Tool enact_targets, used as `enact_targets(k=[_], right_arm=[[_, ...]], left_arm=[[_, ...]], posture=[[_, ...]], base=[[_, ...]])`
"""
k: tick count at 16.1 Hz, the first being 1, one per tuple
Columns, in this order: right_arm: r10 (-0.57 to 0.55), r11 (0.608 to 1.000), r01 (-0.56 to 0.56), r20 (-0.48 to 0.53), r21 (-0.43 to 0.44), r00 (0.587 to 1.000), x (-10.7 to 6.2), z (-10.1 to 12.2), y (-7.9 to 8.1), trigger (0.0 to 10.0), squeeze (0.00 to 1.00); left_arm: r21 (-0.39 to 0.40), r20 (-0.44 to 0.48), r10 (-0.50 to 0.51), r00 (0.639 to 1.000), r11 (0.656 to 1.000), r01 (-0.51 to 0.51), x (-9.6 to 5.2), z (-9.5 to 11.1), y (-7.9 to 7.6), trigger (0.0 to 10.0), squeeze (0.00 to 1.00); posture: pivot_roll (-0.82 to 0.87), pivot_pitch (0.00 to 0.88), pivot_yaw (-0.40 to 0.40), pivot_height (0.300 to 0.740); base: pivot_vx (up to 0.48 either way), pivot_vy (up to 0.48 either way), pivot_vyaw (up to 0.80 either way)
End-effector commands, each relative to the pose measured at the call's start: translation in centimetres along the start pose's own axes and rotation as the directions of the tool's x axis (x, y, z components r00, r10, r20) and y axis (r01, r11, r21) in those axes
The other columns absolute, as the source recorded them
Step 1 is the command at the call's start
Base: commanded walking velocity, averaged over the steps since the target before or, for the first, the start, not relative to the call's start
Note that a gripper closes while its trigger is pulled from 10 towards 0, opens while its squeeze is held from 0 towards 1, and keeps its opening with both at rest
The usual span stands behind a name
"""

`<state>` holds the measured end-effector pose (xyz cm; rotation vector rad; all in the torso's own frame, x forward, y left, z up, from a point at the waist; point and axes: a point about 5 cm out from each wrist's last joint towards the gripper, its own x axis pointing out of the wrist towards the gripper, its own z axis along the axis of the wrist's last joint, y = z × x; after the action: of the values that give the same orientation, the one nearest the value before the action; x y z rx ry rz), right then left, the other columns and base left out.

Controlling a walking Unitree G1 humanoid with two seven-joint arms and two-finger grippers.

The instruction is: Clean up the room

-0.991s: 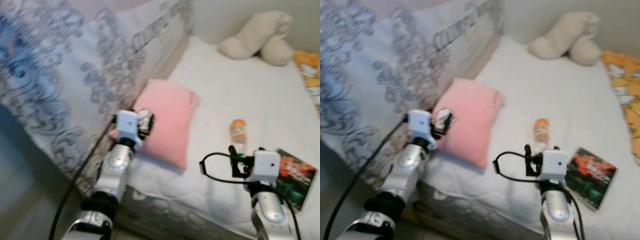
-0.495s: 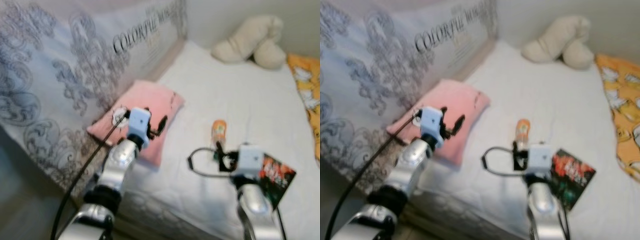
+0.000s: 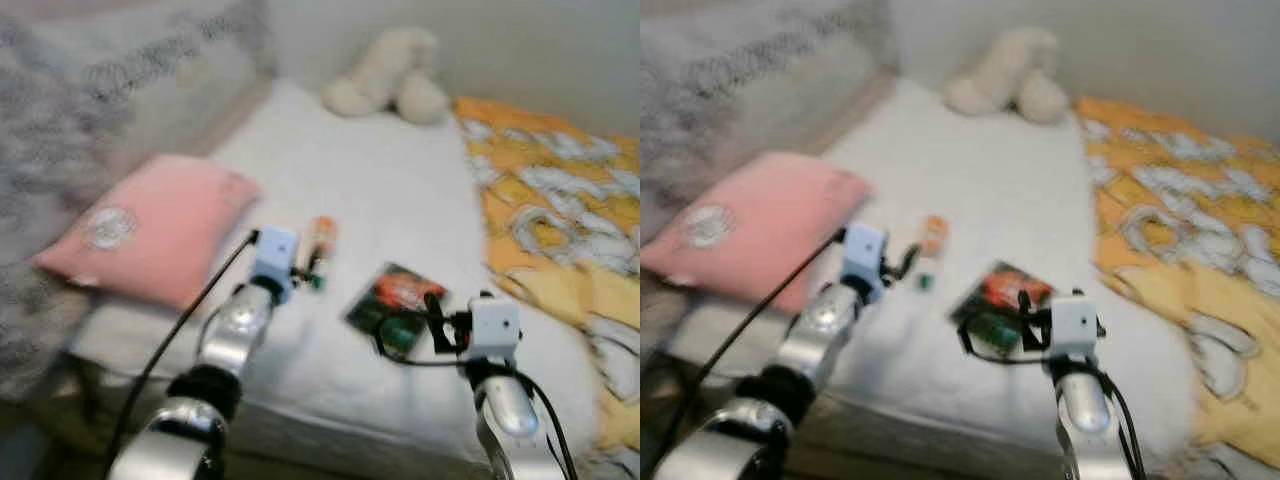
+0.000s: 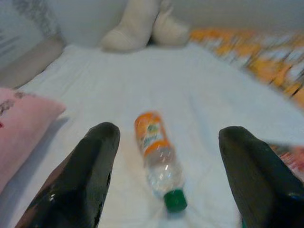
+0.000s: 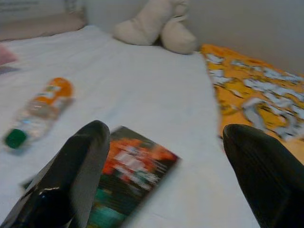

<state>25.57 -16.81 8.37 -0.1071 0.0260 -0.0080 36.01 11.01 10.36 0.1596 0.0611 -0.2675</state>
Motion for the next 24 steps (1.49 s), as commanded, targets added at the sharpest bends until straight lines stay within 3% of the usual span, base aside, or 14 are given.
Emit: enact_targets(k=[1, 2, 4, 7, 14, 17, 19, 20, 23, 24], right_arm=[[-0.004, 1.0, 0.004, -0.008, -0.022, 1.0, -0.2, -0.2, -0.5, 10.0, 0.0], [-0.001, 1.0, 0.001, -0.02, -0.022, 1.0, -0.3, -0.5, -0.3, 10.0, 0.0], [0.007, 1.0, -0.007, -0.031, -0.019, 0.999, -0.2, -0.7, -0.2, 10.0, 0.0], [0.009, 1.0, -0.009, -0.039, -0.007, 0.999, -0.1, -0.9, -0.1, 10.0, 0.0], [0.055, 0.998, -0.057, -0.04, -0.04, 0.998, -0.7, -1.0, 0.0, 10.0, 0.0], [0.059, 0.997, -0.061, -0.047, -0.051, 0.997, -1.7, -1.2, 0.0, 10.0, 0.0], [0.052, 0.995, -0.058, -0.082, -0.075, 0.995, -3.5, -1.8, -0.6, 10.0, 0.0], [0.042, 0.995, -0.052, -0.106, -0.085, 0.993, -4.5, -2.1, -1.1, 10.0, 0.0], [0.019, 0.994, -0.038, -0.169, -0.105, 0.985, -7.3, -2.6, -2.0, 10.0, 0.0], [0.018, 0.993, -0.038, -0.182, -0.108, 0.983, -8.3, -2.5, -2.1, 10.0, 0.0]], left_arm=[[-0.015, -0.017, 0.04, 0.999, 0.999, -0.041, 0.4, 0.3, 0.1, 10.0, 0.88], [-0.015, -0.026, 0.057, 0.998, 0.998, -0.057, 0.5, 0.3, 0.9, 10.0, 1.0], [-0.014, -0.074, 0.127, 0.989, 0.992, -0.129, 0.6, -0.1, 2.0, 10.0, 1.0], [-0.007, -0.072, 0.166, 0.983, 0.986, -0.167, 0.5, -0.1, 2.6, 10.0, 1.0], [-0.057, -0.021, 0.141, 0.99, 0.988, -0.142, 1.2, 1.4, 3.0, 10.0, 1.0], [-0.03, -0.007, 0.109, 0.994, 0.994, -0.109, 2.0, 2.9, 3.0, 10.0, 1.0], [0.005, -0.03, 0.117, 0.993, 0.993, -0.117, 2.7, 3.9, 2.9, 10.0, 1.0], [0.047, -0.05, 0.146, 0.988, 0.989, -0.143, 3.0, 4.3, 2.8, 10.0, 0.0], [-0.004, -0.151, 0.127, 0.98, 0.992, -0.129, 3.3, 3.7, 1.6, 10.0, 0.0], [0.014, -0.168, 0.145, 0.975, 0.989, -0.145, 3.2, 3.3, 1.7, 10.0, 0.0]], posture=[[0.09, 0.0, -0.038, 0.74], [0.09, 0.0, -0.033, 0.74], [0.09, 0.0, -0.022, 0.74], [0.09, 0.0, -0.018, 0.74], [0.07, 0.0, -0.025, 0.74], [0.04, 0.011, -0.031, 0.74], [-0.01, 0.051, -0.037, 0.74], [-0.02, 0.068, -0.039, 0.74], [-0.08, 0.138, -0.048, 0.74], [-0.12, 0.172, -0.055, 0.74]], base=[[0.0, 0.0, -0.69], [0.0, 0.0, 0.0], [0.0, 0.0, 0.0], [0.0, 0.0, 0.0], [0.312, 0.0, 0.0], [0.446, 0.0, 0.0], [0.45, 0.0, 0.0], [0.0, 0.0, 0.0], [0.0, 0.0, 0.0], [0.0, 0.0, 0.0]])
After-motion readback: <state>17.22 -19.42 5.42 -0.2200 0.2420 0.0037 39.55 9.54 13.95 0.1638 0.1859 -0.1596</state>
